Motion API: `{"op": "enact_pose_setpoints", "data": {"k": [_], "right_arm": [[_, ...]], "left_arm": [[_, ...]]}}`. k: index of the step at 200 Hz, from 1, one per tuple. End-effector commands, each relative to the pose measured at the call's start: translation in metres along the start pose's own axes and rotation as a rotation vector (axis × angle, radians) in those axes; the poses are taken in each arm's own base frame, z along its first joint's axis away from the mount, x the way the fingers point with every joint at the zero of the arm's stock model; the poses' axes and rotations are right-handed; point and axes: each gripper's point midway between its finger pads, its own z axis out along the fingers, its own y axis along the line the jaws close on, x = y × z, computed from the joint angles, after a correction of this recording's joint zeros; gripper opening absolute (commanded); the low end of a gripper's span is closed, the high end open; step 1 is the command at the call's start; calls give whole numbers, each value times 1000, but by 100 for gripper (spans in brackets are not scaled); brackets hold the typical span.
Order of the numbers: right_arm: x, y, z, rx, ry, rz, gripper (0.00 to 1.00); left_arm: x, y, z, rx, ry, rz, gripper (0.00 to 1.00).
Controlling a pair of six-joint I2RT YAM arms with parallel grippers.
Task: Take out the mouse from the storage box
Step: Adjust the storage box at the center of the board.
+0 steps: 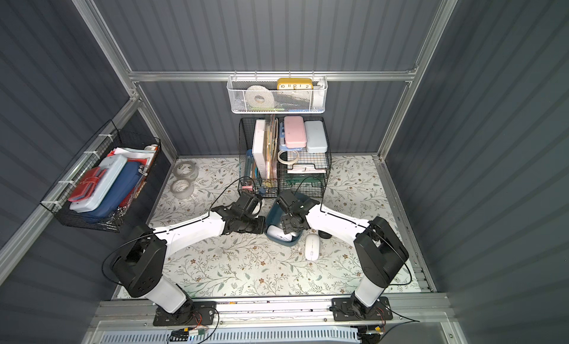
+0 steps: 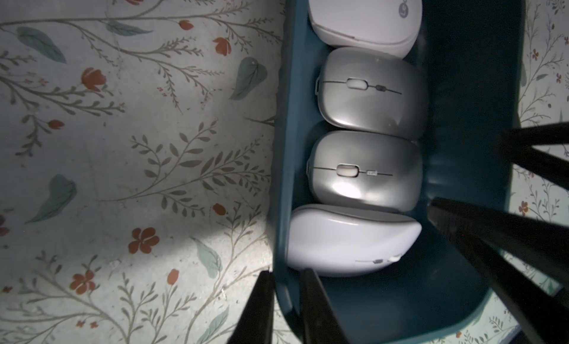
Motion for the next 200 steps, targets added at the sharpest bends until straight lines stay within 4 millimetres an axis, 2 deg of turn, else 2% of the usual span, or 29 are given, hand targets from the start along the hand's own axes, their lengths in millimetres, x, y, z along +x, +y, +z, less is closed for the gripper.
{"op": "enact_pose_setpoints", "data": {"k": [1, 34, 55, 69, 97, 119, 149, 177, 200], "right_arm": [[-2, 1, -4, 1, -27, 16, 73], [1, 4, -9, 15, -38, 2, 73], [1, 8, -11, -2, -43, -7, 73], [2, 21, -10, -45, -41, -25, 73], [12, 63, -5, -166, -25, -131, 73], [13, 69, 4, -160, -6, -153, 73], [7, 86, 5, -239, -29, -208, 74], [6, 85, 15, -212, -11, -233, 73], [9, 96, 23, -279, 9, -229, 69]], "left_arm": [[2, 6, 5, -41, 45, 37, 12], [-1, 11, 4, -84, 50, 78, 5], [-4, 13, 0, -101, 48, 110, 5], [-7, 15, -3, -117, 45, 116, 6], [-12, 20, -4, -135, 28, 121, 10], [-17, 21, -5, -125, 17, 129, 12], [-21, 19, -2, -105, 9, 130, 15], [-23, 16, 0, -88, 3, 126, 18], [-23, 14, -1, -71, -11, 116, 21]]}}
